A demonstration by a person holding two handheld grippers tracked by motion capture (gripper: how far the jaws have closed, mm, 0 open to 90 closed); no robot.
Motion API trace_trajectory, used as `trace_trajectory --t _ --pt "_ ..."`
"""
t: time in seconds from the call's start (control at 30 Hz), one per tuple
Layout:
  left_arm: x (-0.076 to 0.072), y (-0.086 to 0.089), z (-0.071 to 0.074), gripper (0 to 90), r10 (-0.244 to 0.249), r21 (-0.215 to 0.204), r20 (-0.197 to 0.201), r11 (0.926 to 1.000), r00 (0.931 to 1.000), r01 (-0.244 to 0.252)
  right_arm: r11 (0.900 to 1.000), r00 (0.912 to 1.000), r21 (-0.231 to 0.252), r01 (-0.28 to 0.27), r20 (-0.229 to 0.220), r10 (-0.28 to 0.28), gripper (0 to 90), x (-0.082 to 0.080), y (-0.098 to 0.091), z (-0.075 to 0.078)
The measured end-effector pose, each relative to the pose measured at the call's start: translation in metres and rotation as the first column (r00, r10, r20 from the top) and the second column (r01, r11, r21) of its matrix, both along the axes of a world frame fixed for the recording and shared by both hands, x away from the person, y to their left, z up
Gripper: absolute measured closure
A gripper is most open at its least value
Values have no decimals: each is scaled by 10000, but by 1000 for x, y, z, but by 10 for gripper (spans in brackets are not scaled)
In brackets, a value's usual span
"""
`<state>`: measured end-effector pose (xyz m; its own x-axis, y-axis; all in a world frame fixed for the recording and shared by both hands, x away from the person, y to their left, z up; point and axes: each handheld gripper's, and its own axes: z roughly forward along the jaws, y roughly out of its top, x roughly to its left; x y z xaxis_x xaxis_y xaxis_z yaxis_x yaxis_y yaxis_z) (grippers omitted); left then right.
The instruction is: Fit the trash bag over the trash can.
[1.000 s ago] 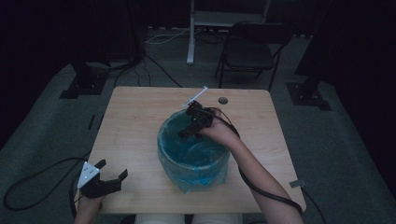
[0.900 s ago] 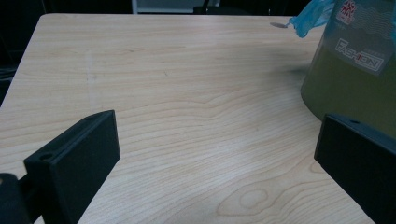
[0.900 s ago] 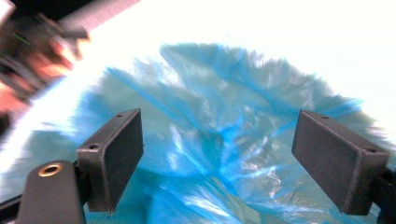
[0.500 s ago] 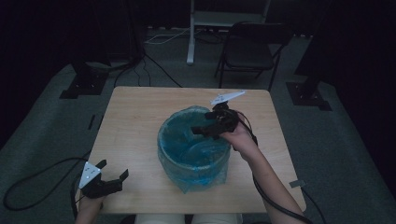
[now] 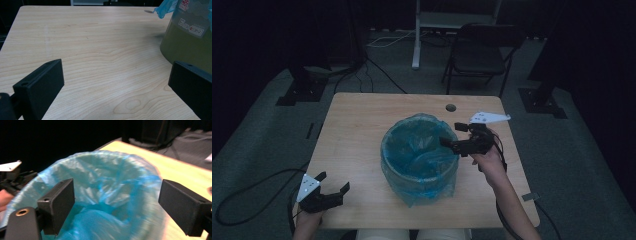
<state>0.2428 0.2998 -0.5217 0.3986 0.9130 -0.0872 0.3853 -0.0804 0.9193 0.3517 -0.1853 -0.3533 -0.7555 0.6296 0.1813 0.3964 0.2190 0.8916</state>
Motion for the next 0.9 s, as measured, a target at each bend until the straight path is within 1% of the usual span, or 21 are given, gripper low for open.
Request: trace_trajectory --t 0.1,0.17,0.23,0.3,0.33,0.43,0.53,0.57,0.63,0.73,0.8,0.87,0.9 --pt "-1 0 0 7 32 66 90 10000 10000 -33 9992 9992 212 324 234 -329 131 -3 -13 -3" --pt "0 0 0 7 42 114 76 9999 10000 -43 9974 9984 570 451 324 -470 131 -7 -24 -7" --pt "0 1 -1 7 120 122 29 9999 9999 -121 9960 9973 641 620 356 -644 131 -9 -32 -11" --pt "0 1 -1 7 129 112 12 9999 9999 -129 9915 9925 737 1069 513 -1108 131 -13 -41 -18" --pt "-1 1 -1 7 162 170 9 9997 9999 -162 9902 9909 731 1188 553 -1230 131 -14 -44 -20" --pt "-1 2 -1 7 202 164 16 9997 9998 -203 9851 9849 689 1577 607 -1619 132 -19 -57 -31" --pt "-1 3 -2 7 205 215 -23 9996 9998 -204 9798 9798 568 1918 463 -1945 132 -22 -66 -44" --pt "-1 4 -2 7 253 242 -51 9994 9997 -251 9760 9761 527 2114 395 -2136 132 -24 -70 -51" --pt "-1 6 -2 7 325 278 -47 9991 9995 -323 9712 9719 497 2331 220 -2344 134 -25 -76 -63" --pt "-2 7 -3 7 422 344 -142 9985 9990 -417 9646 9651 528 2585 294 -2603 138 -28 -82 -80" --pt "-2 8 -4 7 452 452 -258 9980 9986 -440 9578 9596 665 2796 140 -2811 138 -30 -88 -92" --pt "-3 9 -5 7 411 596 -302 9974 9987 -393 9539 9559 614 2937 -102 -2936 138 -31 -91 -104" --pt "-4 10 -5 7 414 647 -271 9971 9988 -396 9514 9529 541 3032 -151 -3029 138 -32 -92 -109"
